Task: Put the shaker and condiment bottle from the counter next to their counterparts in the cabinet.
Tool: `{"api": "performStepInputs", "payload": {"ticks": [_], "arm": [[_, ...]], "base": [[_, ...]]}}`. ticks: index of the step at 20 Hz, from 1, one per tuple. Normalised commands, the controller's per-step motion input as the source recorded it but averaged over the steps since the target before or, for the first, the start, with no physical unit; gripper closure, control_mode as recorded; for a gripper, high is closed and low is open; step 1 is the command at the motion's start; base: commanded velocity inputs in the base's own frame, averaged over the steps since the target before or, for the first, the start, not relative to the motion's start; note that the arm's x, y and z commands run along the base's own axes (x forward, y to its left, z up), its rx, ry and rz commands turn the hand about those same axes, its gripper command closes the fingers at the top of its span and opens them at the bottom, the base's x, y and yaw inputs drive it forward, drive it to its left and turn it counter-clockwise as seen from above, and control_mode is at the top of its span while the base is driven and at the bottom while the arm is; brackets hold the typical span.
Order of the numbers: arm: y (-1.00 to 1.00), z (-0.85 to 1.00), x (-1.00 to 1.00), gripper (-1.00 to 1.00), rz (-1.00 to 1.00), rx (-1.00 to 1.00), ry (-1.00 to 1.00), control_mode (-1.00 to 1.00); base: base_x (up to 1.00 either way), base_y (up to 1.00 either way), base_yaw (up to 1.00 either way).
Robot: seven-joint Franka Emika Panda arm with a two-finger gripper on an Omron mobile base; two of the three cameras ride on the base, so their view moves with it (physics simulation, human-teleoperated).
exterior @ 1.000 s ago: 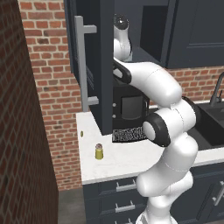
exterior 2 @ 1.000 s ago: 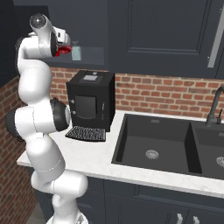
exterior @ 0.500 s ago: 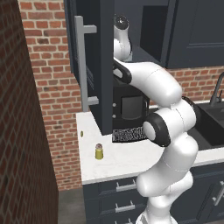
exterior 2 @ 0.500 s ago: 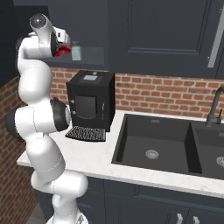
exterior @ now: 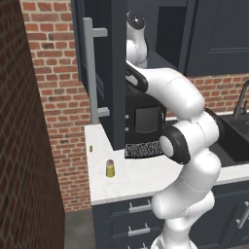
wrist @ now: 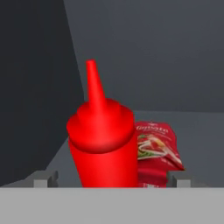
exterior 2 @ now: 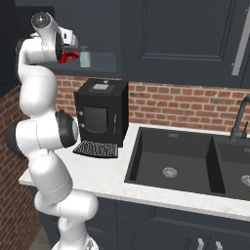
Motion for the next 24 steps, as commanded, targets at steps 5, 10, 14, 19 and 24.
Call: {"api": "performStepInputs", "payload": {"ticks": [5,10,14,19,24], "arm": [[-0.42,0.27,-0.32,-1.0,0.0,0.0,0.0,-1.0],[-0.63,0.02,-0.8,-1.0,0.0,0.0,-0.11,-1.0],[-0.63,-0.03,-1.0,-1.0,0.02,0.0,-0.28,-1.0],[-0.57,-0.01,-1.0,-1.0,0.04,0.0,-0.36,-1.0],[-0.5,0.0,-1.0,-1.0,0.07,0.0,-0.36,-1.0]], "base": [[0.0,0.0,0.0],[0.0,0.0,0.0],[0.0,0.0,0.0],[0.0,0.0,0.0],[0.0,0.0,0.0]]}}
